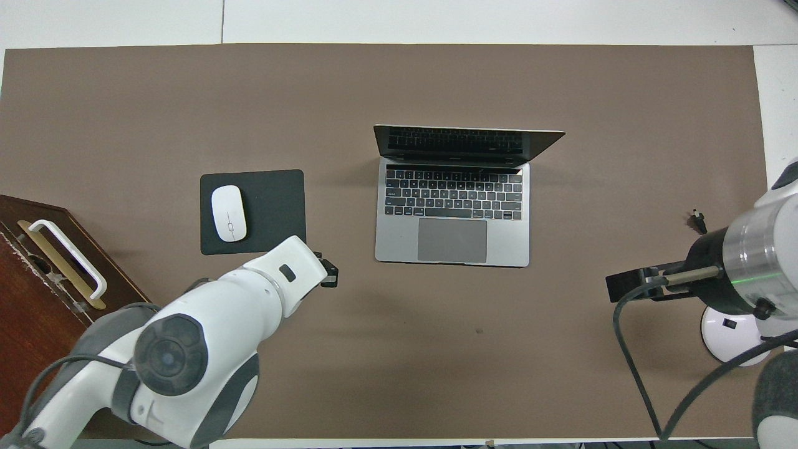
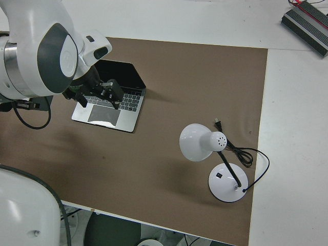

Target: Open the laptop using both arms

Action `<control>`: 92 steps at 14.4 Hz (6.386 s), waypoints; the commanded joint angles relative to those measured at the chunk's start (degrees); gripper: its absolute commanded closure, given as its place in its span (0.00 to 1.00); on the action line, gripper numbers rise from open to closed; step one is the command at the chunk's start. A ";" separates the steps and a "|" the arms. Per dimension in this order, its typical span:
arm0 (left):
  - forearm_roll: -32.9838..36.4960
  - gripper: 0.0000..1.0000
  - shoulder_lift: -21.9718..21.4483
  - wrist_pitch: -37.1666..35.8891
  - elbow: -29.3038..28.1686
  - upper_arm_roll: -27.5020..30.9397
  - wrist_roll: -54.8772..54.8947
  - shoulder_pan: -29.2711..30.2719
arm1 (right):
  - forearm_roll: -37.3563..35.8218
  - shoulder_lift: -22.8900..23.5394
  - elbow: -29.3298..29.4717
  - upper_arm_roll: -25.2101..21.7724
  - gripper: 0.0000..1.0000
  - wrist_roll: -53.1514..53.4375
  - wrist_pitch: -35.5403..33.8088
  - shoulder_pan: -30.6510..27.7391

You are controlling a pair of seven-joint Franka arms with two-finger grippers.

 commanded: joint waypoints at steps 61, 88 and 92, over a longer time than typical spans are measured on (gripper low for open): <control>1.47 0.00 4.54 -48.10 38.28 1.72 24.54 35.61 | -3.56 11.44 2.93 0.32 0.00 -7.52 11.86 -10.39; 2.97 0.00 4.72 -48.88 38.54 1.72 24.71 35.43 | -3.65 11.26 7.06 -2.58 0.00 -8.04 5.71 -10.39; 2.97 0.00 4.72 -48.88 38.54 1.63 24.71 35.43 | -3.65 11.26 7.06 -2.49 0.00 -8.04 5.62 -10.39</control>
